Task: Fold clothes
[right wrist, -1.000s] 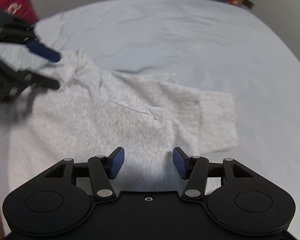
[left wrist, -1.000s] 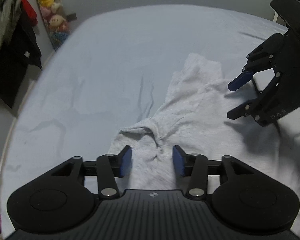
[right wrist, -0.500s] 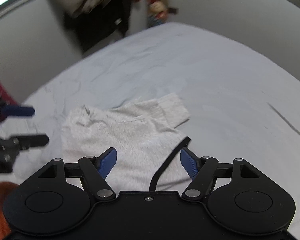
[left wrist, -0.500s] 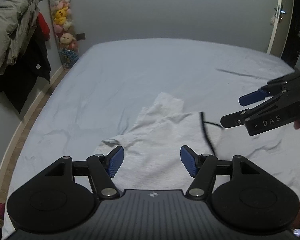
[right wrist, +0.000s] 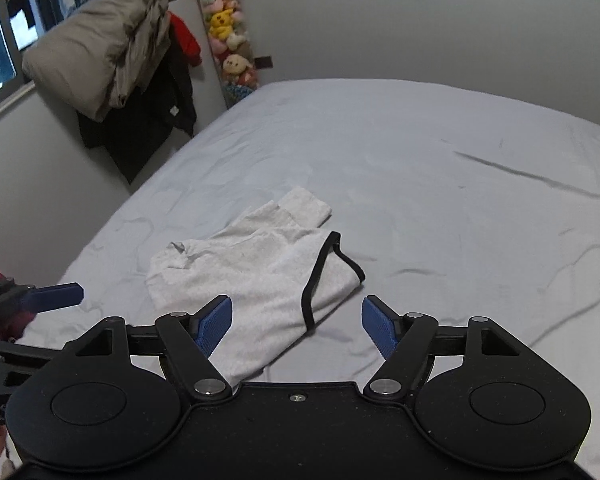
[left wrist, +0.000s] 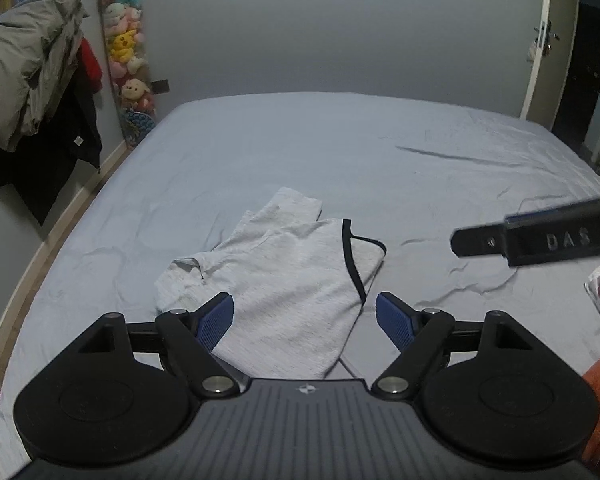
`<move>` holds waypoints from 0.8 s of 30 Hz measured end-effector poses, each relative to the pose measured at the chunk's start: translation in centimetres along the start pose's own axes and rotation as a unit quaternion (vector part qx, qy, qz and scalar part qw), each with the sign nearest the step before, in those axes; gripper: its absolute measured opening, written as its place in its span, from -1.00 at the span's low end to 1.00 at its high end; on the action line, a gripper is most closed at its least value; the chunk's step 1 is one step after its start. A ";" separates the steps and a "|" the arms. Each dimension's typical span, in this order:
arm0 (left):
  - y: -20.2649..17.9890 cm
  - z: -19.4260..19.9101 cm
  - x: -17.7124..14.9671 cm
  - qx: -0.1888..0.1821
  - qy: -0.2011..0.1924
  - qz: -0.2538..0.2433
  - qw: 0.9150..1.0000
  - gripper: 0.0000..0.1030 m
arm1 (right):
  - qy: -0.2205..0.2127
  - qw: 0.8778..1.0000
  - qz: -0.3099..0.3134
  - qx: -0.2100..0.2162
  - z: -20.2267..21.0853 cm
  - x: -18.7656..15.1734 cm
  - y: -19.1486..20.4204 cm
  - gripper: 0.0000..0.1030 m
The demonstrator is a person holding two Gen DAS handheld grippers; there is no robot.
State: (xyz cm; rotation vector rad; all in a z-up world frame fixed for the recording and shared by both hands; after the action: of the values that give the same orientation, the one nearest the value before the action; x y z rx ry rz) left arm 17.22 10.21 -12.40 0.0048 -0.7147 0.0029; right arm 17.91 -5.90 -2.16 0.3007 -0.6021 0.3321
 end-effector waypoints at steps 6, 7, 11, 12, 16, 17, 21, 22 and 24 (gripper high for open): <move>-0.2 0.4 -1.2 0.030 -0.008 0.028 0.999 0.53 | -0.053 0.997 -0.062 -0.015 3.0 -2.6 -2.6 0.79; -0.3 0.4 -1.5 0.030 -0.008 0.032 0.999 0.54 | -0.060 0.996 -0.068 -0.017 3.2 -3.1 -2.9 0.82; -0.7 0.3 -2.1 0.027 -0.010 0.041 0.999 0.72 | -0.070 0.994 -0.084 -0.025 3.4 -4.5 -4.1 0.88; -0.9 0.6 -2.4 0.027 -0.015 0.041 0.999 0.72 | -0.071 0.993 -0.093 -0.026 3.4 -5.0 -4.6 0.88; -1.6 0.8 -2.8 0.023 -0.024 0.043 0.999 0.72 | -0.085 0.989 -0.116 -0.026 3.9 -6.2 -5.7 0.88; -1.8 0.8 -2.8 0.022 -0.024 0.043 0.999 0.72 | -0.086 0.989 -0.114 -0.028 4.1 -6.2 -5.8 0.88; -2.5 0.5 -3.1 0.018 -0.024 0.037 0.999 0.72 | -0.092 0.990 -0.097 -0.042 4.7 -6.8 -6.0 0.90; -2.8 0.4 -3.4 0.017 -0.022 0.033 0.999 0.72 | -0.093 0.990 -0.097 -0.041 4.8 -6.9 -6.0 0.90; -3.1 0.4 -3.4 0.016 -0.018 0.026 0.999 0.72 | -0.092 0.990 -0.099 -0.040 4.6 -7.0 -6.0 0.90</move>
State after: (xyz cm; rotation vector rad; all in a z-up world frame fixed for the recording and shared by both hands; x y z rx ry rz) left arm 14.34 7.14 -14.33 0.0168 -0.7514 0.0638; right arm 12.50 -14.51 -3.84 0.3123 -0.7592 0.0889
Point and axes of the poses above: each gripper's, at about its wrist camera, not at the fingertips, and z roughly against the way its jaws point, y to its left, x to its top, the point moved 4 cm from there along -z, roughly the way its jaws point, and after that the axes turned 6 degrees about y, right-handed, at the moved point
